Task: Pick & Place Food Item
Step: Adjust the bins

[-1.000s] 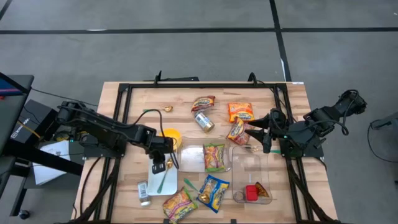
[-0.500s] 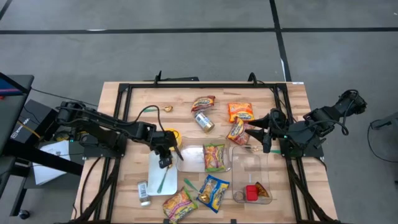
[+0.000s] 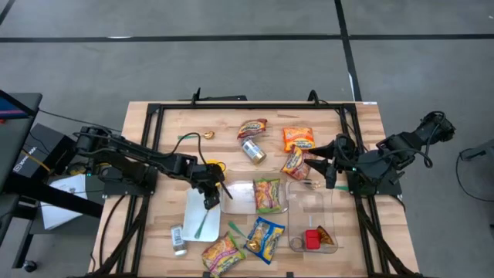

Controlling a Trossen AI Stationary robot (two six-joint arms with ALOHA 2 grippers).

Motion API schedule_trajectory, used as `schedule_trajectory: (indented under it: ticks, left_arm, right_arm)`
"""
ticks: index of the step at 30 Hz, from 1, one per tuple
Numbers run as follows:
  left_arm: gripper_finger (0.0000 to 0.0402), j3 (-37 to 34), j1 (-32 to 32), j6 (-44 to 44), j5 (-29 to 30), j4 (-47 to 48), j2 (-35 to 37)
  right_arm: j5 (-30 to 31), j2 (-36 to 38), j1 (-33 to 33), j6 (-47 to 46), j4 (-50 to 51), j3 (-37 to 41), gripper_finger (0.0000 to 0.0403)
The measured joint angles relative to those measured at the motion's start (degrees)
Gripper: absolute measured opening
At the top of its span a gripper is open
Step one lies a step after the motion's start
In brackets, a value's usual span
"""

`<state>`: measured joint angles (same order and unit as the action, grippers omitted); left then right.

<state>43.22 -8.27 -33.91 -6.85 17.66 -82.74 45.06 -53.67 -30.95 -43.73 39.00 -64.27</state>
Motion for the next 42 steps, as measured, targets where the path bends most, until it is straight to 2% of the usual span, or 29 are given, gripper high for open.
schedule_trajectory:
  ticks: [31, 42]
  left_arm:
    - [0.0, 0.0, 0.0, -1.53, 2.52, 0.52, 0.0]
    - [0.0, 0.0, 0.0, -1.14, -1.11, 1.47, 1.85]
  right_arm:
    - [-0.04, 0.0, 0.01, -0.43, 0.0, -0.01, 0.021]
    - [-0.17, 0.0, 0.01, -0.41, 0.0, 0.0, 0.021]
